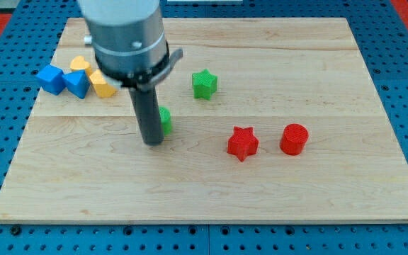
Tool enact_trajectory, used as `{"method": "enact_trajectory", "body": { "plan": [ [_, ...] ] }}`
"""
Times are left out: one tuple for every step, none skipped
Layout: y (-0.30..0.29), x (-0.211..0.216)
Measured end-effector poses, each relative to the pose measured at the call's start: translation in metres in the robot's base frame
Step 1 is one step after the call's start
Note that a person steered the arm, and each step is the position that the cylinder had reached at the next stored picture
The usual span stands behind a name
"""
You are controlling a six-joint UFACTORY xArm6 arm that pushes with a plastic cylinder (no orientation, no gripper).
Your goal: Push the yellow hexagon to the left of the red star
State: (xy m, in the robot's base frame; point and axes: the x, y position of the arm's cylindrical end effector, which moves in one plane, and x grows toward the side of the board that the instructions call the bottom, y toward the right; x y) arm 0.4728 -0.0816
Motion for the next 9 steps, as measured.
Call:
{"method": "enact_trajectory", "body": {
  "plan": [
    [0.0, -0.052],
    [-0.01, -0.078],
    [-0.016, -0.101],
    [-0.02, -0.144],
    [-0.06, -0.145],
    [-0.09, -0.141],
    [-0.1, -0.122],
    [-0.1, -0.095],
    [-0.1, -0.061]
  ]
}}
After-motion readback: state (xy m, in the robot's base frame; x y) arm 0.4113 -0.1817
